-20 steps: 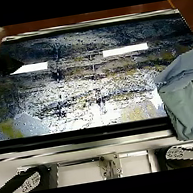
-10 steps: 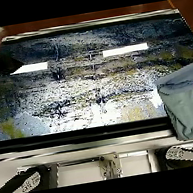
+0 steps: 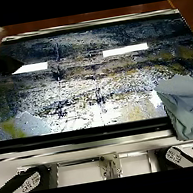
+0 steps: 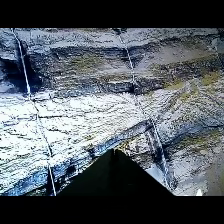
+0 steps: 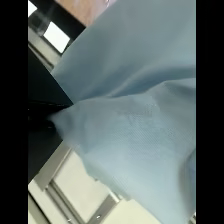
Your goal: Fold the shirts.
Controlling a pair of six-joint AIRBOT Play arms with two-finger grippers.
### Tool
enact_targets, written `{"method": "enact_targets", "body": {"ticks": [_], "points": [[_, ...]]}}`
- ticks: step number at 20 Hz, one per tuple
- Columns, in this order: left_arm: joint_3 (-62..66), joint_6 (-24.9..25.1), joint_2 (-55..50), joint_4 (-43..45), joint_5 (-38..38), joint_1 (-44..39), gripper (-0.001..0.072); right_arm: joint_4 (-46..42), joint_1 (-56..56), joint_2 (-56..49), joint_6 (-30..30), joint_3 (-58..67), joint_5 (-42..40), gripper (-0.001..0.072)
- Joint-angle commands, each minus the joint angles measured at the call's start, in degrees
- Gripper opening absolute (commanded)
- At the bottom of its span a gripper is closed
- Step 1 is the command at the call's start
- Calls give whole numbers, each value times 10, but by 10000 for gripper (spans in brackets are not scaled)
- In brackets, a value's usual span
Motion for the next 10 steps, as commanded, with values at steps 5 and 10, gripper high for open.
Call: {"method": "enact_targets", "body": {"ticks": [5,10], "points": [[0,10,0,0,0,0,36,-68,-42,74,53,-243,-73,61],[0,10,-1,-26,2,0,35,-28,-72,74,69,-262,-141,450]]}}
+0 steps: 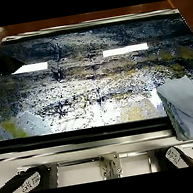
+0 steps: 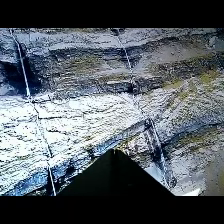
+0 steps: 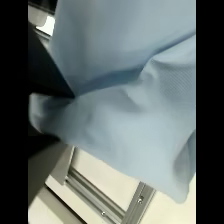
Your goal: Fold the shirts.
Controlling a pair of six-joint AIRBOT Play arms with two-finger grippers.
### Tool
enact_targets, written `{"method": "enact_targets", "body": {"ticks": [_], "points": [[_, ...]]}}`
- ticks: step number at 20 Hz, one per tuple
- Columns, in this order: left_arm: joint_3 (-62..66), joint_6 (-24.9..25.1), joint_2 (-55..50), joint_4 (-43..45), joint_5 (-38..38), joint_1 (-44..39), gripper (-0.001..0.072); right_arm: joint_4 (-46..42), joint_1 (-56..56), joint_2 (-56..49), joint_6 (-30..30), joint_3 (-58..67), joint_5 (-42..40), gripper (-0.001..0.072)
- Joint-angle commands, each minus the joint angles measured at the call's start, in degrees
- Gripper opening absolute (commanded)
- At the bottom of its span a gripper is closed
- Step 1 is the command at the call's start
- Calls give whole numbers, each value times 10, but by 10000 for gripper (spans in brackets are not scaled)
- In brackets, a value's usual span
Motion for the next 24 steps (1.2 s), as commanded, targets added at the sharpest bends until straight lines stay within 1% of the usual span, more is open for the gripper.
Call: {"method": "enact_targets", "body": {"ticks": [1,2,4,5,6,7,8,9,11,12,13,14,15,17,18,19,21,24], "points": [[0,1,0,-15,2,0,35,36,-15,3,-14,-19,-32,555],[0,1,-1,-15,2,0,35,32,-15,3,-40,-15,-10,582],[0,1,-5,-15,2,0,35,-23,-15,3,-56,15,19,579],[0,1,-9,-15,2,0,35,-18,-15,3,-65,45,17,568],[0,1,-14,-11,2,-1,34,11,-15,3,-87,86,0,498],[0,1,-19,9,1,-8,33,52,-12,3,-110,130,-28,497],[0,0,-26,48,-1,-24,33,113,-2,3,-137,177,-67,499],[0,-16,-32,96,-7,-45,33,173,16,3,-154,217,-113,500],[0,-76,-55,206,-37,-106,33,258,86,3,-166,257,-195,512],[0,-101,-72,246,-61,-137,34,261,136,3,-171,258,-216,517],[0,-111,-94,269,-91,-169,63,234,191,-5,-179,257,-214,539],[0,-111,-116,279,-117,-195,315,189,248,-23,-157,257,-196,695],[0,-117,-140,282,-134,-218,720,167,288,-46,-142,257,-172,696],[0,-143,-173,283,-131,-241,704,169,335,-93,-143,257,-119,695],[0,-153,-181,283,-118,-246,680,169,351,-112,-143,257,-105,695],[0,-156,-184,282,-103,-248,638,167,364,-127,-143,257,-97,694],[0,-156,-184,282,-93,-247,638,169,383,-144,-143,257,-80,694],[0,-156,-184,282,-99,-247,639,169,398,-147,-143,257,-81,694]]}}
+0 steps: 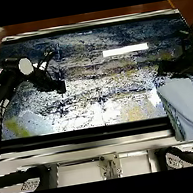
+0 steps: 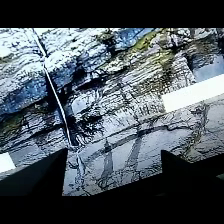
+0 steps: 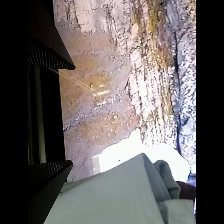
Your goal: Fold the shirts.
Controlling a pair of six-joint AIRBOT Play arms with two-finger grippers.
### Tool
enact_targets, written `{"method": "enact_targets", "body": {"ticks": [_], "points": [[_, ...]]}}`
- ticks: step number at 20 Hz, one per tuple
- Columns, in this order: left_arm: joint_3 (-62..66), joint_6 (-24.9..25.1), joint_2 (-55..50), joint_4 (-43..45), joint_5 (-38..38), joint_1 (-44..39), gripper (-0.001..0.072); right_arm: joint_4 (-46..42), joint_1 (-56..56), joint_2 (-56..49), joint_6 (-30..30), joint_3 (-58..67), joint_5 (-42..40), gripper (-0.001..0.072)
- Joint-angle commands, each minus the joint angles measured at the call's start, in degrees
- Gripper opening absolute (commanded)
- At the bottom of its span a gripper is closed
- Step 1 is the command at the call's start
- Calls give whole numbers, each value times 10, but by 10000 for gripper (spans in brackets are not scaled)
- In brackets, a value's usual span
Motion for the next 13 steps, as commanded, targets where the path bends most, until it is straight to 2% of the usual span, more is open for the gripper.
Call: {"method": "enact_targets", "body": {"ticks": [1,13], "points": [[0,-8,-7,8,0,-6,639,0,25,-14,1,2,13,694],[0,-6,-9,8,10,-5,639,-3,24,-14,1,2,13,694]]}}
